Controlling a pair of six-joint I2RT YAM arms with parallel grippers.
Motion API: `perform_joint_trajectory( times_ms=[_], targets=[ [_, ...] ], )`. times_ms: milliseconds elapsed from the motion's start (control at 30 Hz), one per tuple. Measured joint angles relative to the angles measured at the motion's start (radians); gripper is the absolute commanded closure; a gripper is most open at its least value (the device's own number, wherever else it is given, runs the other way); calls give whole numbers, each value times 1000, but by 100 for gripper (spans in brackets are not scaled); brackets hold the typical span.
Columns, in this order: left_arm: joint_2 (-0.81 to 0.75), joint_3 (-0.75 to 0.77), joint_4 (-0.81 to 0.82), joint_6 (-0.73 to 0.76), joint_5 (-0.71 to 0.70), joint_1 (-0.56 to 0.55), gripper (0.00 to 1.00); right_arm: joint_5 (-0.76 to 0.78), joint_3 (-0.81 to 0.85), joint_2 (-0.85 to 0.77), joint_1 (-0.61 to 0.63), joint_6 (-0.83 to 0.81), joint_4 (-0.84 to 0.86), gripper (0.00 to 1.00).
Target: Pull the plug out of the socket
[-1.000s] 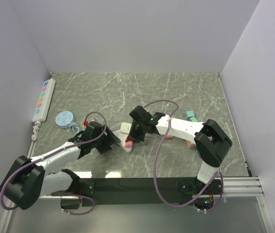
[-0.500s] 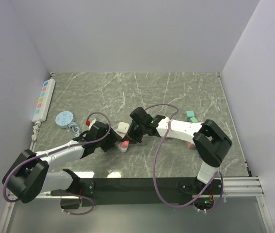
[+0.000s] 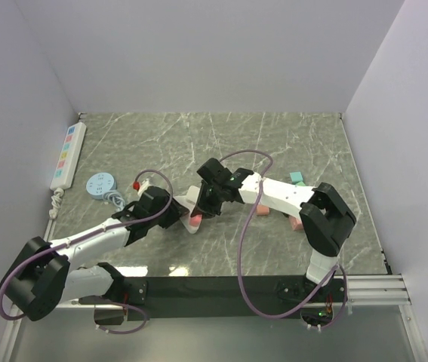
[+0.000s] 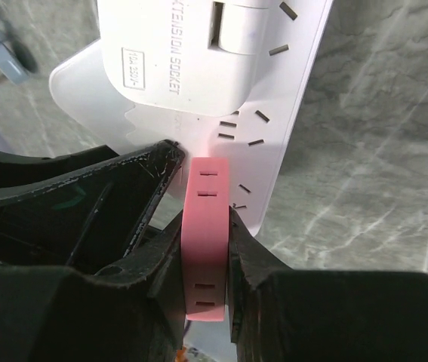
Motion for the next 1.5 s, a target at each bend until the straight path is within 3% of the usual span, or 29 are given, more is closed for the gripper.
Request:
perform_joint_trajectory(
  times_ms=[267,533,700,867,1033,1267,1333,1367,1400,1500],
  targets=[
    [-4,16,-13,26,-5,-12,100,-23,0,-11,-15,-92,-13,100],
    [-51,37,18,31,-17,-21,100,-140,-2,-72,-117,-194,-20,100],
    [-39,35,-40,87,-101,-5,99,-242,-37,-195,-173,-221,0,100],
    [-28,35,-58,105,-138,-3,100,-264,-10,-188,-167,-261,-32,100],
    [-31,34,-58,106,-143,-3,100,-139,-11,-206,-229,-295,-107,100],
    [-35,30,-48,140,-130,-2,99,224,45,-137,-457,-375,-253,99],
    [-37,25,-35,160,-115,-1,100,299,68,-72,-521,-389,-261,95],
    [-37,23,-29,170,-99,0,100,328,77,-39,-549,-396,-264,83],
    [-37,22,-23,184,-84,1,100,352,79,-15,-568,-399,-264,79],
    [-37,19,-15,217,-34,0,100,416,80,50,-616,-406,-272,74]
  ],
)
